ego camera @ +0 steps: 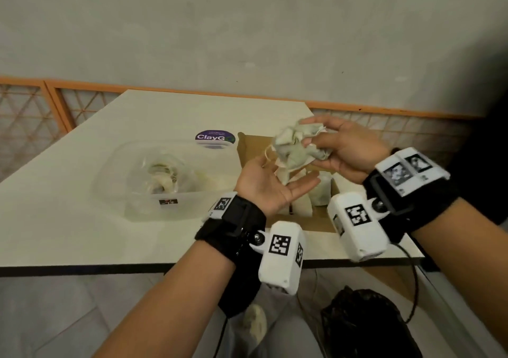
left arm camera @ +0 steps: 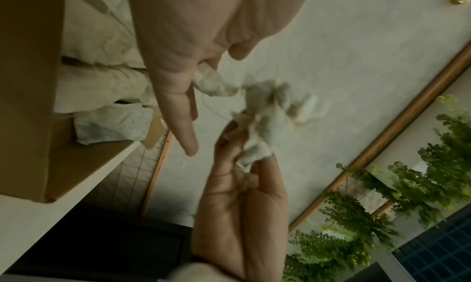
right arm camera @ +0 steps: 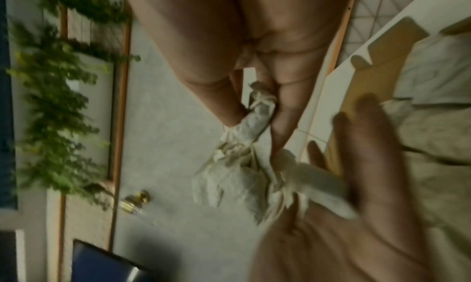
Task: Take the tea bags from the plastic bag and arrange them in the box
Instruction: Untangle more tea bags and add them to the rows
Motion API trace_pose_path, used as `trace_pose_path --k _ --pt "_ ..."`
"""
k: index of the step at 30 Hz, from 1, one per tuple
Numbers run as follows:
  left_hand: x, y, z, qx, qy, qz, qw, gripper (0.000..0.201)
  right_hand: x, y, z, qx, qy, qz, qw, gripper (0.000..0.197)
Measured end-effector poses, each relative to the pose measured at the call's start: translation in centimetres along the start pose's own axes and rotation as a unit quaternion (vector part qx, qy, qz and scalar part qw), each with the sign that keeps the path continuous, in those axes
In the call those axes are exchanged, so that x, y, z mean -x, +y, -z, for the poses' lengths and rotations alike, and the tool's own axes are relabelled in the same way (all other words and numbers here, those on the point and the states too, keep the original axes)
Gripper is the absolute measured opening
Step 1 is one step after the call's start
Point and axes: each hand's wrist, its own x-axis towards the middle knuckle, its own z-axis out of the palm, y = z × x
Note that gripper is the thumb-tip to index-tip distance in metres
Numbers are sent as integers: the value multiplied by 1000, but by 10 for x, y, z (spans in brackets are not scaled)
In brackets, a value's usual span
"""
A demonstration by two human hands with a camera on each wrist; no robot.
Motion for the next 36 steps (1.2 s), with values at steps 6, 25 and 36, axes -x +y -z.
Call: trace_pose_path --k 6,25,36 --pt "-1 3 -4 -76 1 -23 997 59 4 37 -13 304 -1 121 945 27" --pt "34 13 65 -12 -107 -44 993 37 56 133 57 270 179 -49 945 45" --pt "65 15 114 99 -41 -75 991 30 66 118 -18 355 146 245 890 25"
